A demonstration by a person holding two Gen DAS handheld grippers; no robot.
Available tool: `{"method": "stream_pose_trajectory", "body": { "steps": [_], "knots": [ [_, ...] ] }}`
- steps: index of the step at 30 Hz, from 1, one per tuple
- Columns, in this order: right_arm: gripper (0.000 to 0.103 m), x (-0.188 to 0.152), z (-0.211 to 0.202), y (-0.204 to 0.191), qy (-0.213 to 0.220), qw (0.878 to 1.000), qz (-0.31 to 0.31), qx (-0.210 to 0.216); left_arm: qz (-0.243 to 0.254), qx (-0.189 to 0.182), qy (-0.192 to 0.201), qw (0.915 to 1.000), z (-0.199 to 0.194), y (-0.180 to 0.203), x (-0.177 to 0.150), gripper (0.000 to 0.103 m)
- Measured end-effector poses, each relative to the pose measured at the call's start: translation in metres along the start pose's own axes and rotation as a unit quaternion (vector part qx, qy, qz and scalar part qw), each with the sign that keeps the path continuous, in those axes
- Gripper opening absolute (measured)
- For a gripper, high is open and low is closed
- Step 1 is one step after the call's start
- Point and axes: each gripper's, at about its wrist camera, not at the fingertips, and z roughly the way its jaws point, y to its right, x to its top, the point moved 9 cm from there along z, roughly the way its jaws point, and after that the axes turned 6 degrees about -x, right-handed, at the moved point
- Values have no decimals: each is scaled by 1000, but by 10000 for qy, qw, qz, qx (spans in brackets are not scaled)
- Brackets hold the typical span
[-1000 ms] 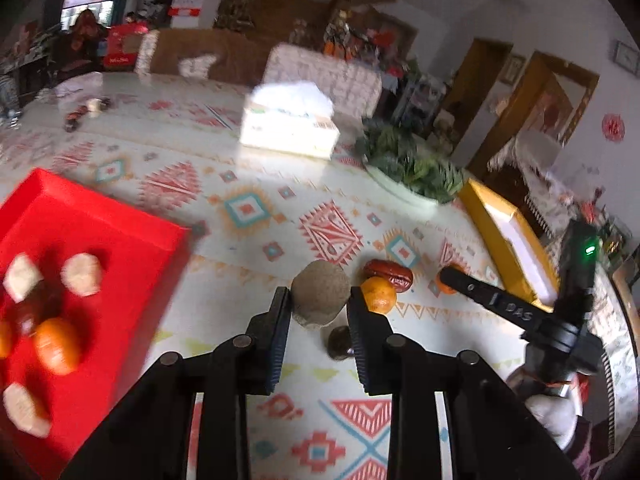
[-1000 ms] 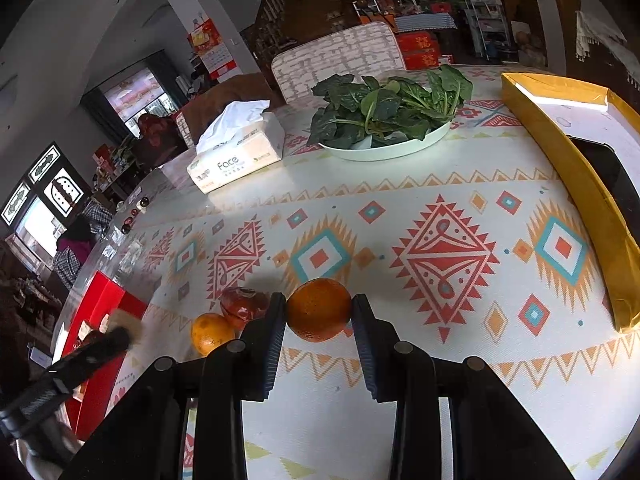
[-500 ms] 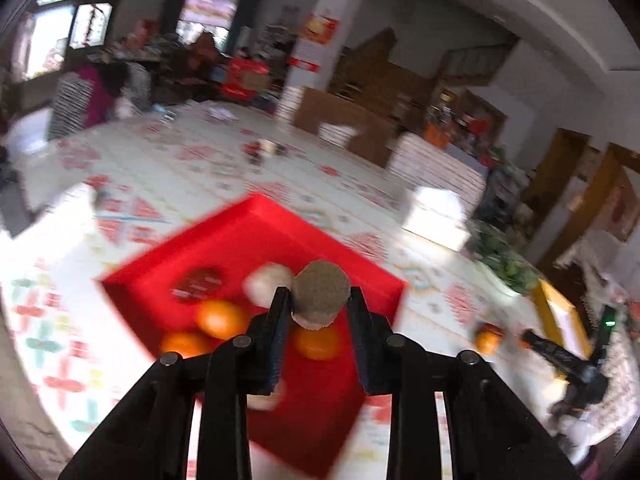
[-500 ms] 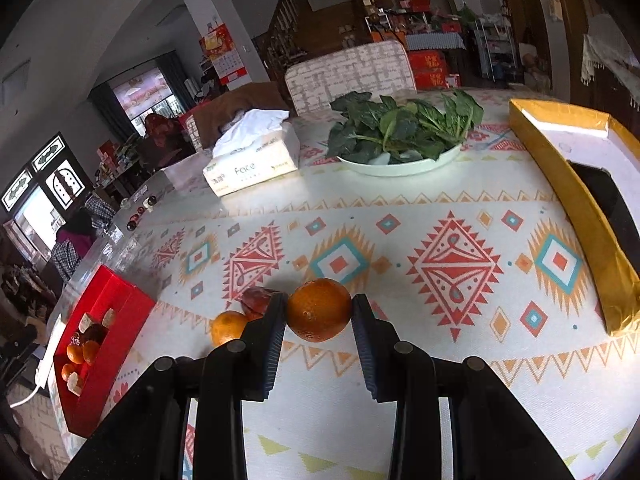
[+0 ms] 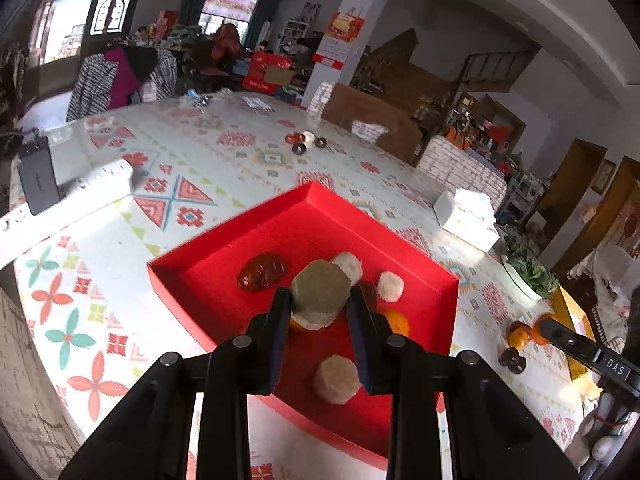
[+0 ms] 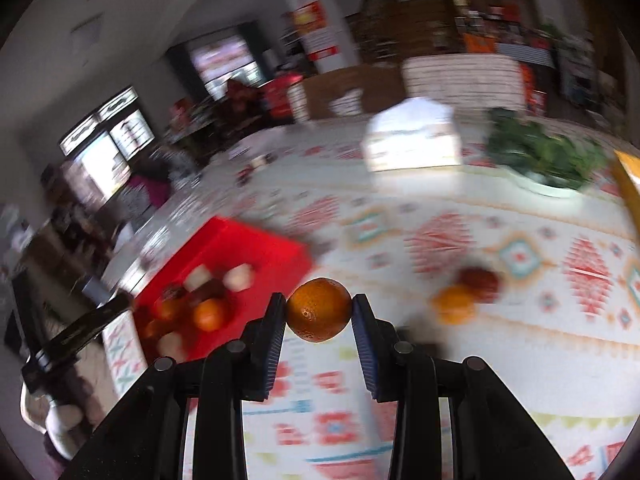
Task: Organize fruits
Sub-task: 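Carry the cake and orange over the red tray and open both tools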
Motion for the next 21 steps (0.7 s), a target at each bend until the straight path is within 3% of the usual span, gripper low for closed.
{"method": "stream_pose_trajectory", "body": {
  "steps": [8,12,21],
  "knots": [
    [37,-7,50,-62,-401,9978,-504,153,50,-163,-257,9995,20,-3,21,28],
    [37,-10,68,-81,-552,9962,-668,124,199,5,-392,9990,44,-10,43,28],
    [37,-15,108,-82,-809,9925,-880,-246,-90,48,-1103,9939,105,-38,50,28]
  ]
}}
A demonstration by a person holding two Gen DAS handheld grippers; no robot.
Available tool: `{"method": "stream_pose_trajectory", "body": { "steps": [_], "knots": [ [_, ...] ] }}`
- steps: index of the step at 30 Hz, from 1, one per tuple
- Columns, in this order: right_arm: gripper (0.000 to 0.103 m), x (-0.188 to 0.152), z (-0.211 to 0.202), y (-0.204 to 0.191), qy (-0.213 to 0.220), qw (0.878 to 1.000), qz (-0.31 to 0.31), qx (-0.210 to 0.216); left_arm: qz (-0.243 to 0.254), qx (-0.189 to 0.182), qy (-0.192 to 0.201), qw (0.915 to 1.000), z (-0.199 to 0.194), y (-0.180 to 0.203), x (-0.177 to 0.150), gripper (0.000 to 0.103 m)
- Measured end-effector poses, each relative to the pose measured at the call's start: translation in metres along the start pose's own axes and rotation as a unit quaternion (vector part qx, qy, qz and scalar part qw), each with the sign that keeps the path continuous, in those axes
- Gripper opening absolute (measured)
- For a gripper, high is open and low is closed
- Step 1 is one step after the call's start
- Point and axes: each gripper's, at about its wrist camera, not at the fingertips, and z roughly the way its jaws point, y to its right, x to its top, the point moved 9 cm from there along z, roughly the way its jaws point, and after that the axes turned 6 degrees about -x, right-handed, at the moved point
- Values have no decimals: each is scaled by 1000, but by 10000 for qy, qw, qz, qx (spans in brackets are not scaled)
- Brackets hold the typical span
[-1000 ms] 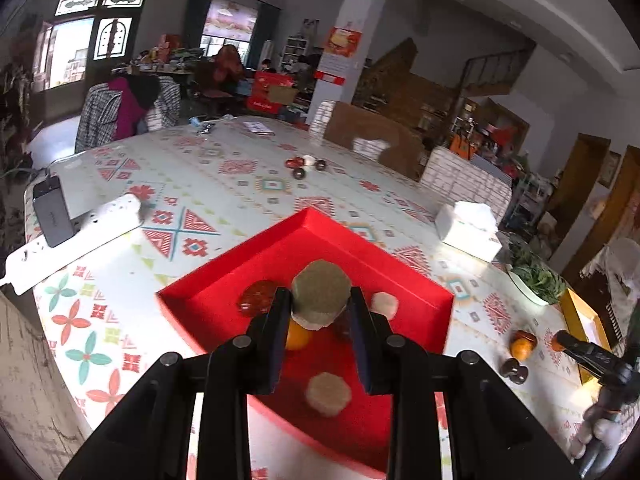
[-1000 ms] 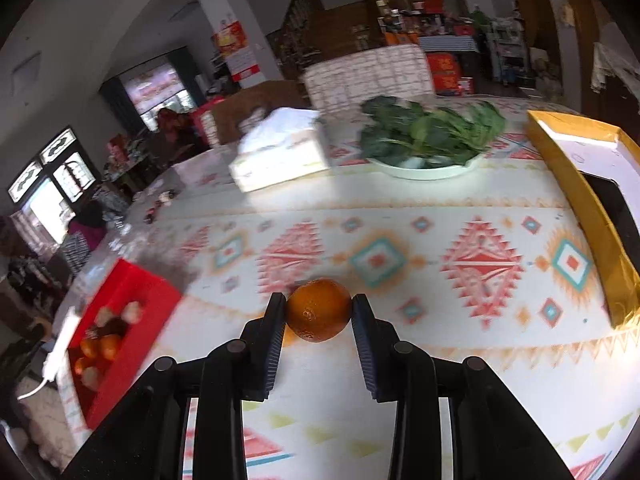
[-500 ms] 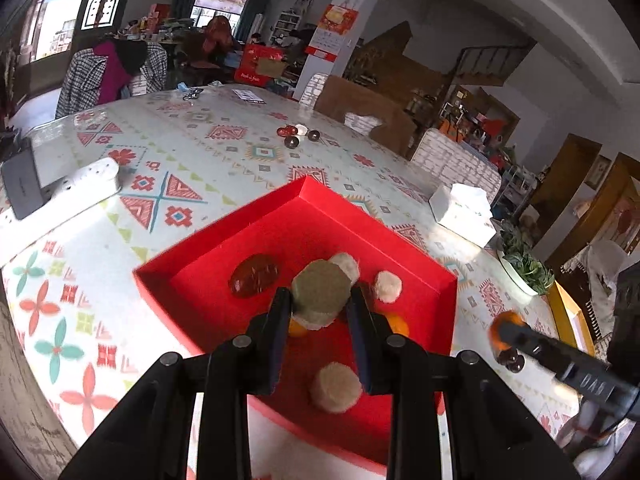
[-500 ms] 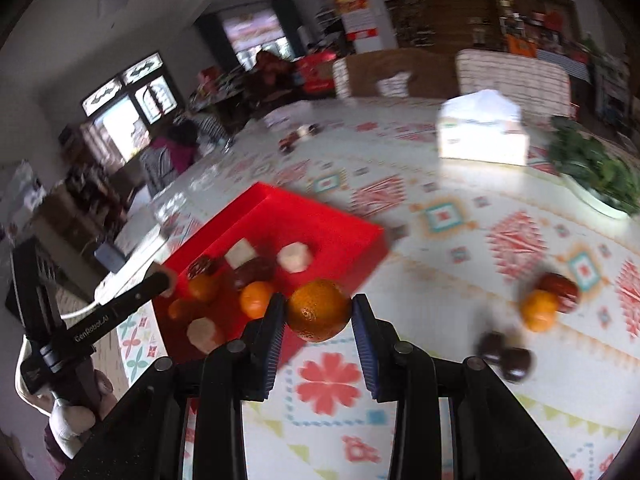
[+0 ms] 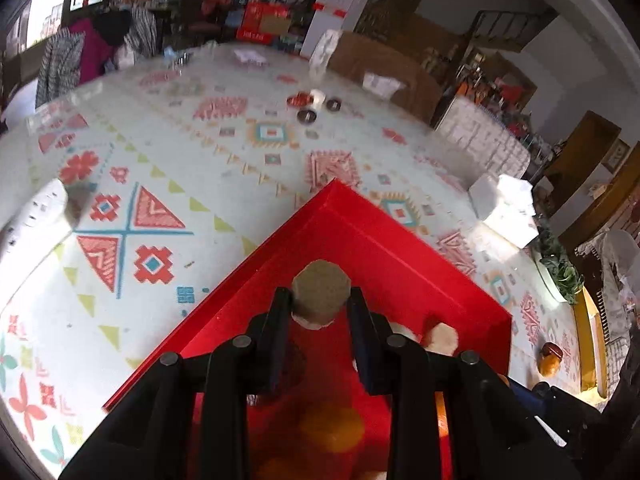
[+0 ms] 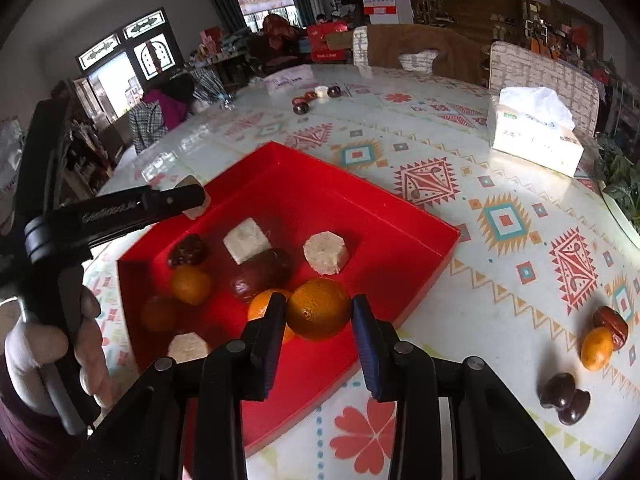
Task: Organize fruits
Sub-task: 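Carry the cake and orange over the red tray and open both tools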
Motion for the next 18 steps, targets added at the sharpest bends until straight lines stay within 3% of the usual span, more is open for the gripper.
{"method": "stream_pose_trajectory", "body": {
  "steps": [6,9,18],
  "knots": [
    [37,3,10,1,-47,10000,39,-1,-107,-34,21,9999,2,-5,1,31],
    [37,4,13,3,-85,9998,174,103,-102,-89,144,9998,-7,-2,3,46],
    [42,5,-2,9,66,9989,395,260,89,-232,471,9986,-43,23,2,58]
  ]
}}
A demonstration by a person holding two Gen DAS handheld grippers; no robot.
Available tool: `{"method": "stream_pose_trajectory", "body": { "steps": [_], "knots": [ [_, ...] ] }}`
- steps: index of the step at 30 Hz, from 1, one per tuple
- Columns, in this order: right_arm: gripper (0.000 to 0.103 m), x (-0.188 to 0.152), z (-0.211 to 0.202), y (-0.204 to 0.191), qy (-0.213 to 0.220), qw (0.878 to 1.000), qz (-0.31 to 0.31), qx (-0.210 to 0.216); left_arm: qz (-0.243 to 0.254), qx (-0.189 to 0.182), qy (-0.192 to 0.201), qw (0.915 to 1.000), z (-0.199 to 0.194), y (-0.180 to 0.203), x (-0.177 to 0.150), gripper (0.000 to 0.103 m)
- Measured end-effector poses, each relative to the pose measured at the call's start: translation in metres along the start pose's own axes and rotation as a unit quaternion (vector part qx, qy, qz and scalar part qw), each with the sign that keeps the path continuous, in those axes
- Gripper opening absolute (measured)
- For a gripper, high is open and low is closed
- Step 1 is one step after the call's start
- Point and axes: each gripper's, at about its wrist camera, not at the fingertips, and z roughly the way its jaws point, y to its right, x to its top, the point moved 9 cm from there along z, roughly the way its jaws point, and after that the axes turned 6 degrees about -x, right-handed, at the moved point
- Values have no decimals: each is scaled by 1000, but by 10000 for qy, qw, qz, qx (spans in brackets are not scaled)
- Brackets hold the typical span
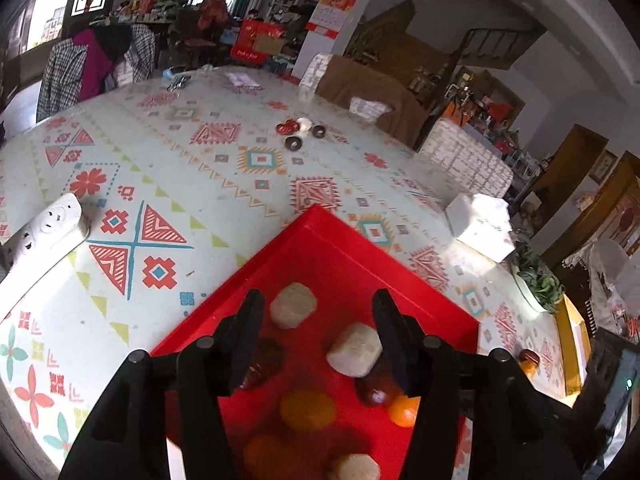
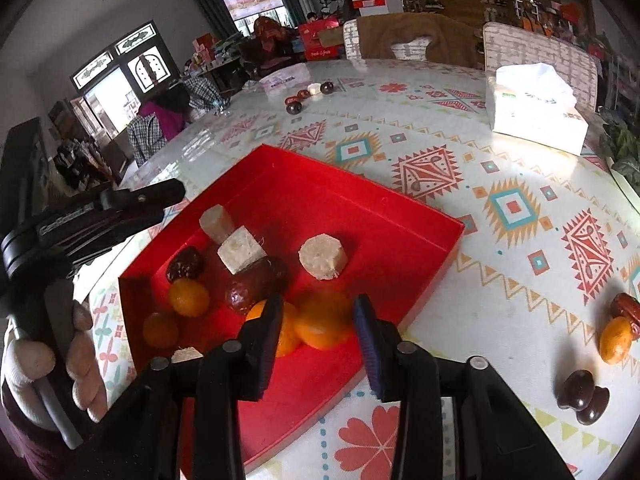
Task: Organize fruits
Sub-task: 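Carry the cake and orange over the red tray and open both tools, then move both tools back from the red tray to the fruit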
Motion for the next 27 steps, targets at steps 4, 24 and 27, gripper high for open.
{"method": "stream_pose_trajectory", "body": {
  "steps": [4,24,27],
  "knots": [
    [43,2,-14,3,126,9999,88,60,143,-4,129,9998,-18,17,-6,67],
    [47,-59,-127,125,803,9905,952,-574,1698,442,558,9829,-61,150,-91,84],
    [47,-72,-139,146,849,9875,1151,-662,1962,583,640,9767,-65,163,-100,84]
  ]
}}
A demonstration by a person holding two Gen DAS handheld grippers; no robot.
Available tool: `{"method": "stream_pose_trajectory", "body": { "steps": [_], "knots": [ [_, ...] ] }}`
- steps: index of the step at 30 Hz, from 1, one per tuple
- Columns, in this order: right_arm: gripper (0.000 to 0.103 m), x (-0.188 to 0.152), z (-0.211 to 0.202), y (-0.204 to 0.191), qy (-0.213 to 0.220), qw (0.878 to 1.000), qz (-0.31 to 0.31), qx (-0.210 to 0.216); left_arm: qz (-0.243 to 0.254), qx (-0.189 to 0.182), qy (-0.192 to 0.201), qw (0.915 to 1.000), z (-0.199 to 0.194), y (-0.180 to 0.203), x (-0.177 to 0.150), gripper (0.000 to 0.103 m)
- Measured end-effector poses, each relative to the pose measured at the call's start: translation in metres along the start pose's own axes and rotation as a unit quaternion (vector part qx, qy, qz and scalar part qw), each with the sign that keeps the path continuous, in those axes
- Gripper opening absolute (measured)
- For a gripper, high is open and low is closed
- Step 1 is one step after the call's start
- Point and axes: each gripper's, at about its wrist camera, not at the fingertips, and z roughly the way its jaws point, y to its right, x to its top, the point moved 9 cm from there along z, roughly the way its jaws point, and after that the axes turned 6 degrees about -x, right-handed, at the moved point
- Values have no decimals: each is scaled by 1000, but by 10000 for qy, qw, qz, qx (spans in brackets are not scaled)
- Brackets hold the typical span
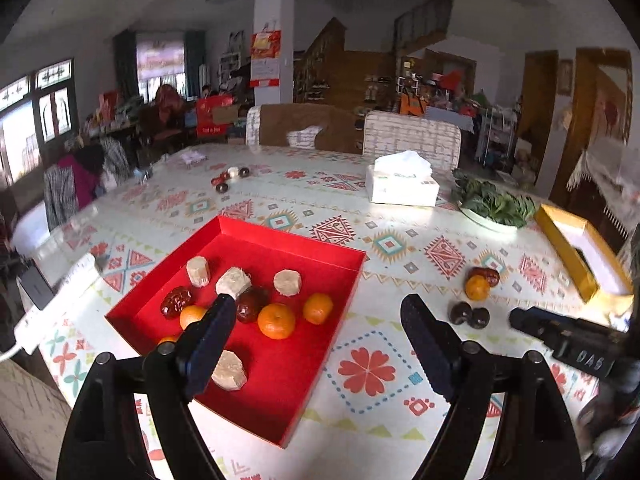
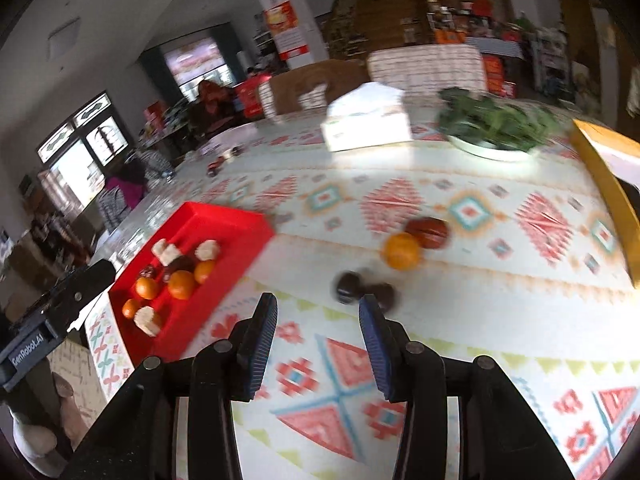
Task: Organize fruits
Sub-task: 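Move both tools back from the red tray to the fruit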
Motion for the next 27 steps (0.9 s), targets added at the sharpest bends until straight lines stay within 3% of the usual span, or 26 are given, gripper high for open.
{"method": "stream_pose_trajectory", "body": {
  "steps": [12,27],
  "knots": [
    [48,-8,-26,63,182,9981,564,-176,468,136,76,9988,-12,33,-4,84],
    [48,-11,-15,72,40,9979,603,-236,481,-52,-159,9987,2,41,-14,84]
  ]
}}
